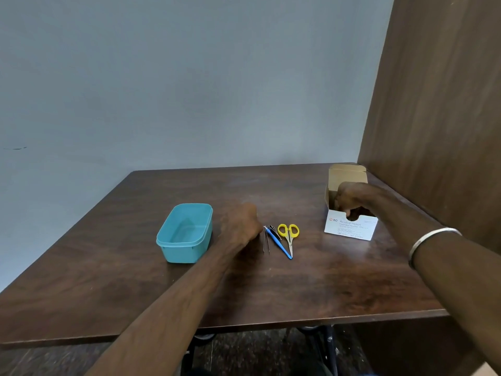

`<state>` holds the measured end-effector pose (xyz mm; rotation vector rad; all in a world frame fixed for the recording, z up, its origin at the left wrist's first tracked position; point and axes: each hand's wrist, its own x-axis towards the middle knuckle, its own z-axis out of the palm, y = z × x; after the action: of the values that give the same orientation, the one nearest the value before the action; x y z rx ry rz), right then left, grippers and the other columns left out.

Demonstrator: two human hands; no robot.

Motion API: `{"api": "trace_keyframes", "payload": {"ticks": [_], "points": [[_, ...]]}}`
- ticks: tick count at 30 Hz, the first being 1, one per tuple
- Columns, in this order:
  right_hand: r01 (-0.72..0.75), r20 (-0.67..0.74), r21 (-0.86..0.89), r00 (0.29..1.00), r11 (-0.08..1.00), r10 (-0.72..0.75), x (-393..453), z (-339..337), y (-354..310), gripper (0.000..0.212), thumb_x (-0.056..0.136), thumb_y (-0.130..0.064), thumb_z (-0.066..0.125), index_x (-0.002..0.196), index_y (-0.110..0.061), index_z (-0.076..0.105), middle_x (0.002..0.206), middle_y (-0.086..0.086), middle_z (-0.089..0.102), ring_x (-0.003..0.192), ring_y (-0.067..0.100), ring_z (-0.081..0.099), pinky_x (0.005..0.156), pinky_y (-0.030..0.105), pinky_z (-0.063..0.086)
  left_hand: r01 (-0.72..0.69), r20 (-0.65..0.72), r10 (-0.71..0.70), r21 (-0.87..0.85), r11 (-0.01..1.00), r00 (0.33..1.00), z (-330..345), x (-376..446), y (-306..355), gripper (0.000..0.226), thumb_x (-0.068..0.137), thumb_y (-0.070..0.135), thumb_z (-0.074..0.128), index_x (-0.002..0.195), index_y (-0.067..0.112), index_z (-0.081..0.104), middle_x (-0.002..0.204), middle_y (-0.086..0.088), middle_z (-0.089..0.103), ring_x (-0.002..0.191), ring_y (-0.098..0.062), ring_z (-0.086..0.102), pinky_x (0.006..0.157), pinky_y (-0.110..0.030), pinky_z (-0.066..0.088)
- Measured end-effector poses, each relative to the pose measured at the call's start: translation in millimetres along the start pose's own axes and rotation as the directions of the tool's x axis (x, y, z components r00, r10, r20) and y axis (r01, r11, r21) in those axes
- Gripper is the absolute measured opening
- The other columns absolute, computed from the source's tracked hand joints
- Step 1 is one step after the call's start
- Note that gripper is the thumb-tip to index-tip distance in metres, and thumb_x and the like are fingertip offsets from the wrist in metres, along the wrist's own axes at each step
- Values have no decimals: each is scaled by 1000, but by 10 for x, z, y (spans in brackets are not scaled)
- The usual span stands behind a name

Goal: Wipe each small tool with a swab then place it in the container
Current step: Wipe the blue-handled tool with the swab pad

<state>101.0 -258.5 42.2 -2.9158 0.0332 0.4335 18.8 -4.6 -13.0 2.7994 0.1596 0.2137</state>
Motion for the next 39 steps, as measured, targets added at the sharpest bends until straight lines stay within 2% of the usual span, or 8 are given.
{"api": "trace_keyframes", "payload": {"ticks": [3,7,14,18,22,26,29,39], "points": [[19,-17,139,1000,990,-17,-81,-74,9,7,87,6,63,93,4,67,61,11,65,45,21,59,49,26,47,10,13,-10,-29,1000,1000,10,-3,11,14,87,18,65,96,9,72,88,-6,68,87,-23,64,72,-31,54],[83,-13,185,997,979,-82,-130,-88,6,35,78,27,56,77,-6,68,58,10,63,37,18,53,35,19,40,35,-15,-37,-127,991,999,16,8,-8,24,89,9,57,106,11,73,106,-7,72,93,-23,64,82,-36,57],[134,-115,234,987,963,-110,-112,-99,66,36,77,18,56,87,-10,77,73,10,68,67,27,68,51,25,51,31,-100,-74,-382,924,992,-8,47,13,28,82,7,51,95,15,74,98,-4,72,93,-24,64,84,-36,53],[132,-121,300,988,945,-100,-149,-134,80,23,77,11,72,89,-7,76,86,12,75,86,26,74,60,27,57,55,-153,-199,-644,763,968,60,115,25,14,83,13,61,86,19,73,84,-2,72,82,-25,67,79,-42,58],[128,-165,369,984,920,-71,-165,-208,132,13,80,7,72,87,-5,72,67,8,74,58,21,66,46,21,48,53,-109,-288,-864,501,951,99,112,38,22,91,14,63,112,11,69,91,-10,71,66,-21,67,60,-36,62],[255,-352,470,932,845,-85,-151,-316,82,18,80,11,68,81,-6,73,72,13,73,61,23,69,45,22,53,5,-116,-295,-925,380,949,124,93,25,26,92,24,65,118,21,67,89,-7,72,67,-24,71,53,-31,59],[394,-450,553,883,734,-136,-159,-335,-71,25,80,11,64,79,-11,76,82,15,75,71,29,75,67,35,62,-29,-136,-287,-937,348,948,185,96,10,30,91,27,66,121,28,66,86,-6,74,66,-23,73,48,-30,57],[498,-360,760,858,417,-367,-116,340,-896,13,84,9,71,93,-1,70,75,11,69,58,21,66,54,29,59,-68,-133,-227,-960,272,965,287,212,-64,50,90,-9,57,135,12,53,82,-11,64,67,-23,66,57,-24,58]]}}
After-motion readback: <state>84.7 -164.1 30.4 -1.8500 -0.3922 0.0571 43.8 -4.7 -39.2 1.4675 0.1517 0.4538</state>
